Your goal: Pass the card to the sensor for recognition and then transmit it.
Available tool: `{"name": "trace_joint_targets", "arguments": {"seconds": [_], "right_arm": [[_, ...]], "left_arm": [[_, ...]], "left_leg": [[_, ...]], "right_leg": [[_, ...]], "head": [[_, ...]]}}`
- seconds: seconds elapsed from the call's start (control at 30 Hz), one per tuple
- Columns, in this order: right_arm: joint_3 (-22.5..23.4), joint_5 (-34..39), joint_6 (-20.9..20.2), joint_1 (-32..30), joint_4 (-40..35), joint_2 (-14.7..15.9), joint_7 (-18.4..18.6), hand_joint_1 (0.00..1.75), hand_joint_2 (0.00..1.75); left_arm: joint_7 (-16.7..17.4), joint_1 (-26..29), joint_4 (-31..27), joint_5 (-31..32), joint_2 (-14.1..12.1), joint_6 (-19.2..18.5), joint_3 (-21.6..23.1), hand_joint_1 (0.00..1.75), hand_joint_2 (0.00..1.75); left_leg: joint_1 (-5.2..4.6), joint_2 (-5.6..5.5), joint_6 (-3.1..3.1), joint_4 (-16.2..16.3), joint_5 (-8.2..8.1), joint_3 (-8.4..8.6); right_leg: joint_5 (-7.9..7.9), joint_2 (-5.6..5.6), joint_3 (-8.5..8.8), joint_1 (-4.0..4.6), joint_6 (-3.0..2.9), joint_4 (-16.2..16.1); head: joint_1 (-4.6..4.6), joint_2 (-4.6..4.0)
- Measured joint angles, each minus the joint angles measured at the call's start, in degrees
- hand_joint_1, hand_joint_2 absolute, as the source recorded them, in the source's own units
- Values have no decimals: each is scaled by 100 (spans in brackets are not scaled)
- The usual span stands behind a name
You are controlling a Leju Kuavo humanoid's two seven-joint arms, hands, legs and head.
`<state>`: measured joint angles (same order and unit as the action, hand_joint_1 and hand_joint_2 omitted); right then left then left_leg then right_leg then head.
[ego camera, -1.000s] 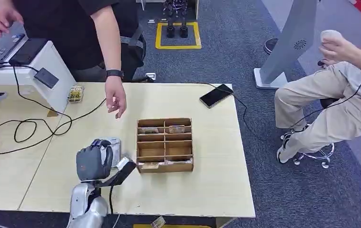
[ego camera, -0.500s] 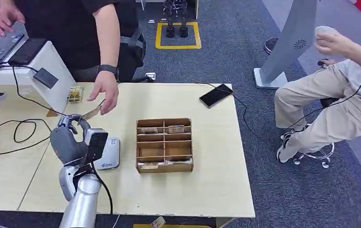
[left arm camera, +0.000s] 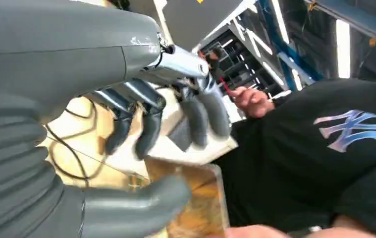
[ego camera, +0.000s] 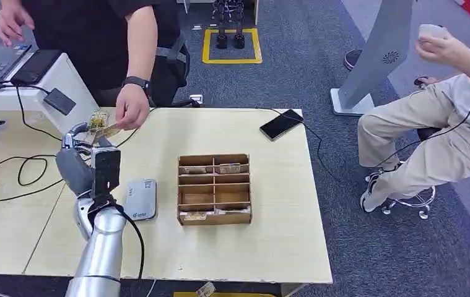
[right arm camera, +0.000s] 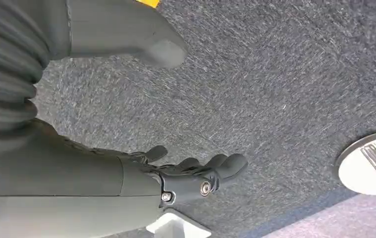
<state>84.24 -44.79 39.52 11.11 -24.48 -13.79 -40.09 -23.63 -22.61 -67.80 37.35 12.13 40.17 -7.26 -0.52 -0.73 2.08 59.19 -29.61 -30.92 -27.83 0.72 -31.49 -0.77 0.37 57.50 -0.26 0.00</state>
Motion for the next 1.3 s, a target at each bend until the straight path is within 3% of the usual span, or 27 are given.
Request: {"name": "trace_joint_targets", "arguments": {"seconds": [0.4, 0.5, 0.8, 0.9, 1.0, 1.13, 1.3], "right_arm": [[232, -63, 0, 61, -2, -33, 0, 0, 175], [245, 154, 0, 50, -4, -35, 0, 0, 175], [81, 868, 0, -77, -52, -33, 0, 0, 175], [-37, 1155, 0, -114, -55, -33, -2, 0, 175], [-210, 1444, 0, -172, -81, -26, -2, 0, 175], [-398, 1670, 0, -232, -111, -15, -2, 0, 175], [-582, 1799, 0, -285, -116, 15, -2, 0, 175]], "left_arm": [[-682, -31, -70, -706, 186, 2, -37, 0, 175], [-868, 258, -452, -1460, 205, -52, 61, 0, 175], [-690, 1532, -2005, -3080, -107, -1336, 1469, 0, 175], [-653, 1774, -2306, -3565, -284, -2067, 1839, 0, 175], [-782, 1971, -2511, -3611, -483, -2648, 2239, 0, 175], [-1014, 2113, -2662, -3394, -652, -3100, 2689, 0, 175], [-1125, 2135, -2717, -2208, -853, -2955, 3132, 0, 175]], "left_leg": [[0, -2, 0, 0, 0, -4], [0, 7, 1, 0, -2, -1], [0, 2, 4, -1, -4, -11], [0, 2, 4, -1, -4, -10], [0, 2, 4, -1, -4, -9], [0, 1, 4, -1, -4, -10], [0, 2, 4, -1, -4, -10]], "right_leg": [[0, -1, 0, 0, 0, 0], [0, 11, -2, 0, 0, 0], [-3, 5, -10, 0, 0, -2], [-3, 5, -9, 0, 0, -2], [-2, 5, -9, 0, 0, -2], [-2, 4, -10, 0, 0, -2], [-2, 5, -10, 0, 0, -2]], "head": [[0, 0], [0, 0], [0, 0], [0, 0], [0, 0], [2, 0], [0, 0]]}}
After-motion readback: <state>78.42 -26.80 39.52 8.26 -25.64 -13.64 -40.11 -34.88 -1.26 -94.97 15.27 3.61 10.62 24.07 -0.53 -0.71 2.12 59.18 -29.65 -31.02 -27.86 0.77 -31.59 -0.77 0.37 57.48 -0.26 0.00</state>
